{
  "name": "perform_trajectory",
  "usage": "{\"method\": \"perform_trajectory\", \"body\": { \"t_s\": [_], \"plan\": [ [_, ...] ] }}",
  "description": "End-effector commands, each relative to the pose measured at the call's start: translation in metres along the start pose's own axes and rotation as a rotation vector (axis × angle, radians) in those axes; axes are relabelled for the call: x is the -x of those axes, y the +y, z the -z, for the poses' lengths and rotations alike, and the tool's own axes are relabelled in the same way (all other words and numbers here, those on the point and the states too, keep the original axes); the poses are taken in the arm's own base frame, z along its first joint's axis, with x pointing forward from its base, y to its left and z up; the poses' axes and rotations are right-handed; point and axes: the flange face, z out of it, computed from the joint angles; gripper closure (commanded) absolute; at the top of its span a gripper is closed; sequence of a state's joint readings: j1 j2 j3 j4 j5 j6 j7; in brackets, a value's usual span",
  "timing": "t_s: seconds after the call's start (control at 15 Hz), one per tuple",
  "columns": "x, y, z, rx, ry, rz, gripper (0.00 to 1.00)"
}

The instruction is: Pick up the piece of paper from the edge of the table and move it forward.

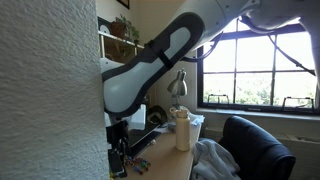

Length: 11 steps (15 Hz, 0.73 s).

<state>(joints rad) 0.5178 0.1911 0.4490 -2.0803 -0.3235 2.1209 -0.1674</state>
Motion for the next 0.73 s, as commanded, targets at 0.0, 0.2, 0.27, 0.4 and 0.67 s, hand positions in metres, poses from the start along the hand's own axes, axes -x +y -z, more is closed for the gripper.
{"method": "perform_trajectory", "body": {
  "t_s": [0.0, 0.2, 0.27, 0.4, 0.67],
  "plan": [
    [0.057, -0.042, 0.013, -0.03, 0.006, -0.008, 0.0],
    [0.092, -0.074, 0.019, -0.071, 0.023, -0.043, 0.0],
    [0.102, -0.087, 0.022, -0.081, 0.03, -0.055, 0.0],
    [0.124, -0.107, 0.027, -0.102, 0.053, -0.077, 0.0],
    [0.161, -0.13, 0.033, -0.119, 0.1, -0.115, 0.0]
  ]
}}
